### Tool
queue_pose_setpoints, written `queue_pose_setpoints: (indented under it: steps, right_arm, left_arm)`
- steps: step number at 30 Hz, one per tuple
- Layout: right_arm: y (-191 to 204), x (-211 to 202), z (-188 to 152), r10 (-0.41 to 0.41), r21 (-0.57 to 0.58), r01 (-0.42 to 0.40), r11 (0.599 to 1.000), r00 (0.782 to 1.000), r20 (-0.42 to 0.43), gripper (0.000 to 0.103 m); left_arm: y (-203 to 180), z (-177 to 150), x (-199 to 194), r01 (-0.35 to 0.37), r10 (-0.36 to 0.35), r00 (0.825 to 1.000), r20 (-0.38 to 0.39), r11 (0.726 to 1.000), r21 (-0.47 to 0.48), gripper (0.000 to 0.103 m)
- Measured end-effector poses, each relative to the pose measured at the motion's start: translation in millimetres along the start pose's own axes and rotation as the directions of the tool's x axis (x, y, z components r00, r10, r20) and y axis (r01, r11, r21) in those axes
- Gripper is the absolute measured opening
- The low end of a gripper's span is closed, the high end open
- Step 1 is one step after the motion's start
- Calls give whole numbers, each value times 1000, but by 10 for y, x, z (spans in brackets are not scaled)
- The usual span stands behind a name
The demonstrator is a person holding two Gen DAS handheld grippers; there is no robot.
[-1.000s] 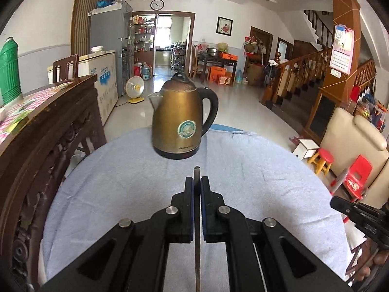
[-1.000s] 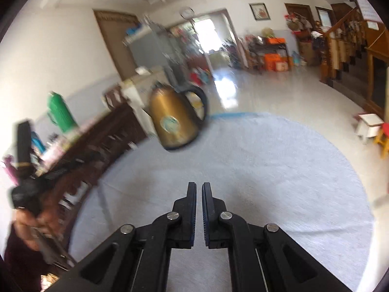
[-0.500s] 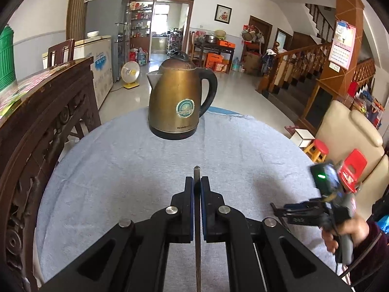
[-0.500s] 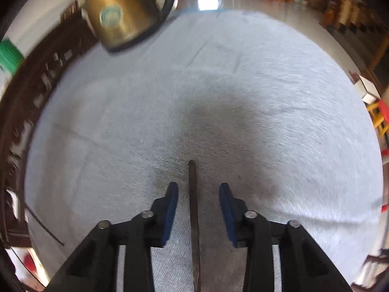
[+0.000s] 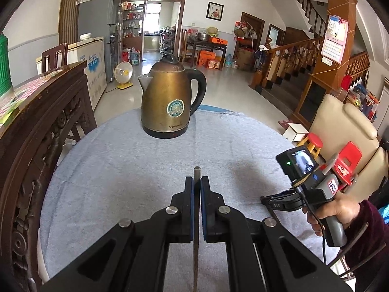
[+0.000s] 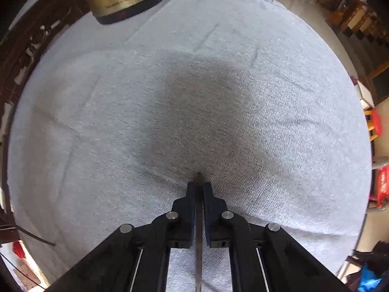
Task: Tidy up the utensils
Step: 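Lift both held chopsticks upright and carry them toward the holder cup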
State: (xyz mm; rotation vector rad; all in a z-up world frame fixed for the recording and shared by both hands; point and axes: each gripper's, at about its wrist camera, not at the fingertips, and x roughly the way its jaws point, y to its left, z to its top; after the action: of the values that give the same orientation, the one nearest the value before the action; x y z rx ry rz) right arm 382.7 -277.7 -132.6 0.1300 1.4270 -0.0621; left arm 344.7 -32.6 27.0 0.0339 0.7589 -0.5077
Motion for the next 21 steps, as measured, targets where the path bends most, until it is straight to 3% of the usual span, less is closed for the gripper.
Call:
queue_pose_setpoints:
  steps: [5, 9, 14, 21]
  right_arm:
    - [-126, -427, -289, 34, 41, -40, 998, 990, 137, 6]
    - [-308, -950, -612, 22, 84, -49, 995, 955, 295, 6]
    - [-407, -1614, -1118, -51, 127, -18, 992, 856, 514, 6]
    - [-340, -2111, -1693, -73, 156, -43, 987, 743, 665, 6]
  left_arm:
    - [-22, -14, -280, -5, 5, 999, 44, 1000, -6, 5]
    - [-9, -72, -585, -26, 29, 994, 104, 999, -26, 5]
    - [-28, -280, -987, -89, 98, 979, 180, 994, -60, 5]
    - [-104, -503, -1338, -112, 136, 967, 215, 987, -117, 5]
